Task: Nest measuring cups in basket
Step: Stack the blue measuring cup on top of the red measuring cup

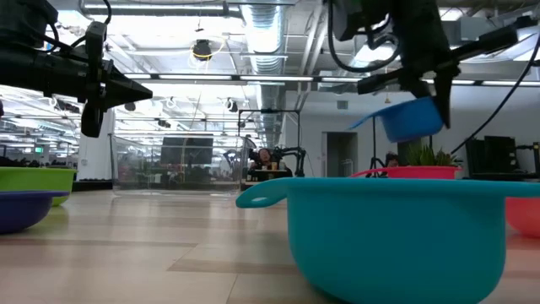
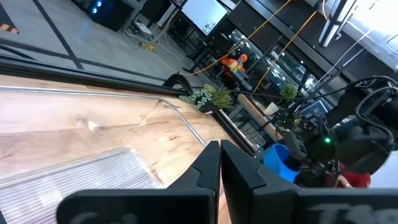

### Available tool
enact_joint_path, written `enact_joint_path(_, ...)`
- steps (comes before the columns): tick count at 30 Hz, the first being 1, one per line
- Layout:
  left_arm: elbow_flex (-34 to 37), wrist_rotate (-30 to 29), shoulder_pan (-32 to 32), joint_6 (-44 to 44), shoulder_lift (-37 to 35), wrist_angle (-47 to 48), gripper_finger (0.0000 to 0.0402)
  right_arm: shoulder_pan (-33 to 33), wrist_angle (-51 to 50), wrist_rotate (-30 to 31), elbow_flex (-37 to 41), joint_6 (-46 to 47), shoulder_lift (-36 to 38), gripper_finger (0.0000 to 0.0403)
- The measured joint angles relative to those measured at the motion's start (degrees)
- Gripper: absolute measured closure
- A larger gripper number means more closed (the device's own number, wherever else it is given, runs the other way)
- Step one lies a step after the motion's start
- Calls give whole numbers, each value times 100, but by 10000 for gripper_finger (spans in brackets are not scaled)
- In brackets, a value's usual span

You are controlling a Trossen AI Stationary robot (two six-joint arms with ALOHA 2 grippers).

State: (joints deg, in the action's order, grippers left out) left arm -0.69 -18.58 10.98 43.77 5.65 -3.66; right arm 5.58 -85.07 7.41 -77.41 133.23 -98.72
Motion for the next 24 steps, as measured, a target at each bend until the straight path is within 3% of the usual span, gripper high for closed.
enact_joint_path(4, 0, 1, -1, 0, 0, 0, 401, 194, 0, 69, 0, 22, 0, 385)
enact_joint_path(17, 0, 0, -1, 0, 0, 0, 401, 140, 27, -8, 142, -40, -6, 296)
enact_joint_path(24, 0, 1, -1, -2, 0, 0, 401, 134, 699, -6, 500, -115, -2, 248)
